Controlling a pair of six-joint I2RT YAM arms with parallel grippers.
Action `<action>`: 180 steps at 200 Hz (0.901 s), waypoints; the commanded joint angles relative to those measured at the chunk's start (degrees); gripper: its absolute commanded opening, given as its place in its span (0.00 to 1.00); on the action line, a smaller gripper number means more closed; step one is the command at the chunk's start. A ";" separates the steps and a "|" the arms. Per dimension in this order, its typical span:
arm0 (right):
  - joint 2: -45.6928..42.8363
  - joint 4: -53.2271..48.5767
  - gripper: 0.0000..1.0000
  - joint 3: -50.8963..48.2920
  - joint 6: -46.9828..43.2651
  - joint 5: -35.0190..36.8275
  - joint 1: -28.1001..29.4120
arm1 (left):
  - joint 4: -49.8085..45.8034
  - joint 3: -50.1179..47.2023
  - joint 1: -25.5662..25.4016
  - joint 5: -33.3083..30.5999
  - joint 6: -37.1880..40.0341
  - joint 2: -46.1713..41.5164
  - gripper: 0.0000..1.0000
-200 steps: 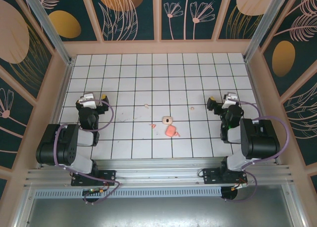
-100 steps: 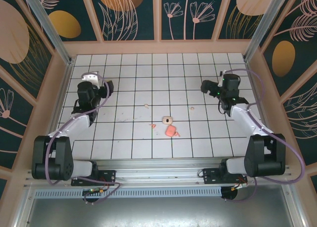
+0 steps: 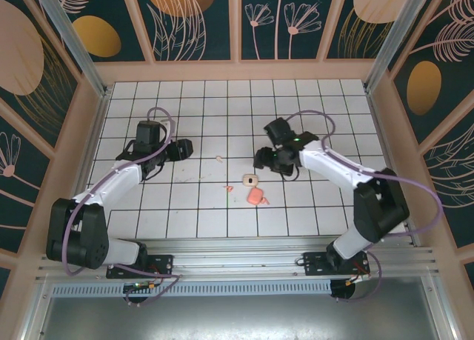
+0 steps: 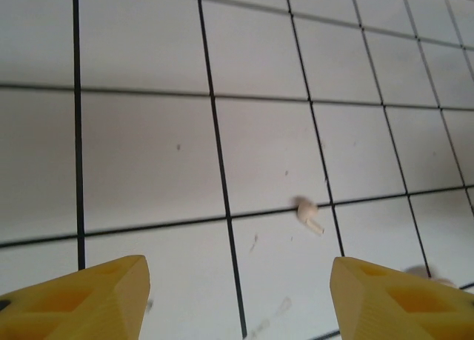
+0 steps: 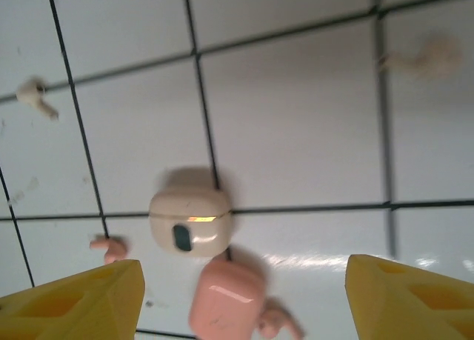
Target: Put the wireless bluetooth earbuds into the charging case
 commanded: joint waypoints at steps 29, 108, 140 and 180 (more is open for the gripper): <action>14.23 -11.26 0.68 12.59 4.79 3.65 6.78 | -4.44 -1.57 -0.16 2.20 -1.28 1.37 0.65; 23.81 -13.37 0.69 19.33 2.49 4.69 8.04 | -3.63 -2.57 -0.21 2.11 -0.85 1.74 0.66; 24.50 -12.30 0.67 18.69 2.66 4.65 8.09 | -3.36 -2.71 -0.21 2.18 -0.76 2.06 0.66; 25.63 -11.10 0.63 18.15 2.76 3.95 8.40 | -3.26 -2.90 -0.21 2.17 -0.58 2.47 0.66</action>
